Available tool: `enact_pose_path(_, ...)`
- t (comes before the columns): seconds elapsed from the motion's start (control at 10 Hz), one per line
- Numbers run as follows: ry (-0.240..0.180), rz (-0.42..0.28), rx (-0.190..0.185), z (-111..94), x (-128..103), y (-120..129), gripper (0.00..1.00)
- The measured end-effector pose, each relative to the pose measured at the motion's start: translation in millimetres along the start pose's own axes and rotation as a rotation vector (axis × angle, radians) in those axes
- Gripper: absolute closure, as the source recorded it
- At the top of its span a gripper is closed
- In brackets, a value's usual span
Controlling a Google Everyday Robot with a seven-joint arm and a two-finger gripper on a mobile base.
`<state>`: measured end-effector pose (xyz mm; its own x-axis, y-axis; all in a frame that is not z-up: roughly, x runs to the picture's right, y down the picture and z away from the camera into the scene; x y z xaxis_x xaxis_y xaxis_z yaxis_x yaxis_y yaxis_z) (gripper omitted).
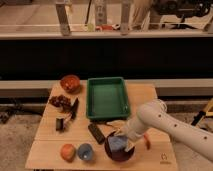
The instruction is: Wipe purple bowl with sponge
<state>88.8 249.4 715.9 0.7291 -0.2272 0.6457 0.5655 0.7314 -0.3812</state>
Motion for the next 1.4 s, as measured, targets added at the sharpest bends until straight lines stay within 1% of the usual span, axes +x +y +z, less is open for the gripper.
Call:
enact_pose_path(0.1,0.000,0.000,0.000,0.3,0.2,0.2,1.00)
enact_pose_path(0.3,-0.008,0.003,0.001,8.5,4.9,2.5,1.00)
enact_pose_path(0.5,-0.019,-0.001,-0.014,21.2,8.3,2.2,1.00)
enact_pose_path(0.9,-0.031,0.000,-0.029,32.9,12.9,-0.1,1.00)
enact_pose_path(1.2,-0.046,-0.020,-0.043,41.6,7.1,-4.8,1.00)
enact_pose_path(1.4,-0.052,-0.044,-0.052,45.0,-0.5,-5.8,1.00)
